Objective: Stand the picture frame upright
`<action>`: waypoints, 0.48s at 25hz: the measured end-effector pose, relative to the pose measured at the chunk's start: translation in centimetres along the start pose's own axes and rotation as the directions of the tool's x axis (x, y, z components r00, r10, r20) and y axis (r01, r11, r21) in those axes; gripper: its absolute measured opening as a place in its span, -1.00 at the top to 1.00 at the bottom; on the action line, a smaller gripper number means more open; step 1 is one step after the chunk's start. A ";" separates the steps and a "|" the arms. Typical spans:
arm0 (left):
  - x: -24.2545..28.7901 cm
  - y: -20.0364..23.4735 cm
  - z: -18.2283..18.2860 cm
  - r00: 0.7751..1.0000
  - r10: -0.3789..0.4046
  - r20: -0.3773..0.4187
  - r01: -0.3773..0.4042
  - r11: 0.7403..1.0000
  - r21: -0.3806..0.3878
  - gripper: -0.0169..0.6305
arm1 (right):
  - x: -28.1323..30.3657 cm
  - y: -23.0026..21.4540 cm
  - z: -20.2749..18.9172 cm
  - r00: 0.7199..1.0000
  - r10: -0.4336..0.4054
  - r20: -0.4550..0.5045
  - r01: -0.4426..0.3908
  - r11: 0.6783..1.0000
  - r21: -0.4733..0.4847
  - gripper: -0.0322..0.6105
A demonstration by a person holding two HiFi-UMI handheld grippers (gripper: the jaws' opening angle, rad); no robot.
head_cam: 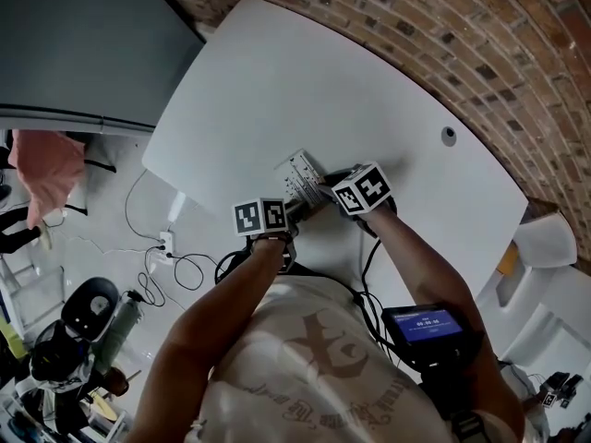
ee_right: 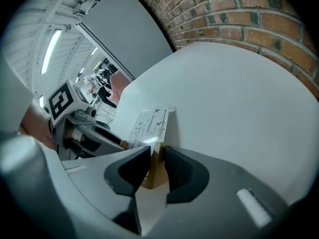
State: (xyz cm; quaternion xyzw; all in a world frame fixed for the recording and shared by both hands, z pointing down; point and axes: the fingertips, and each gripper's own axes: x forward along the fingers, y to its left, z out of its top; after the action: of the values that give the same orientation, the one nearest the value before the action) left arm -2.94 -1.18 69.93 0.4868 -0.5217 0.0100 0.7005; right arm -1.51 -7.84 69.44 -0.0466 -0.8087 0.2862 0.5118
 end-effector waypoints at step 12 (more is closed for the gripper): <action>-0.9 -1.4 -0.1 1.000 0.008 -0.009 -0.006 0.982 0.187 0.53 | -2.6 0.4 -0.5 0.989 -0.057 0.135 0.050 0.997 0.053 0.65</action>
State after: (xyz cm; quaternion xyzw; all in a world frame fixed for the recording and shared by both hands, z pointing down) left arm -2.55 -1.37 68.30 0.5484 -0.5166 0.0637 0.6544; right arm 0.05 -8.20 67.32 0.0074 -0.8353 0.2949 0.4639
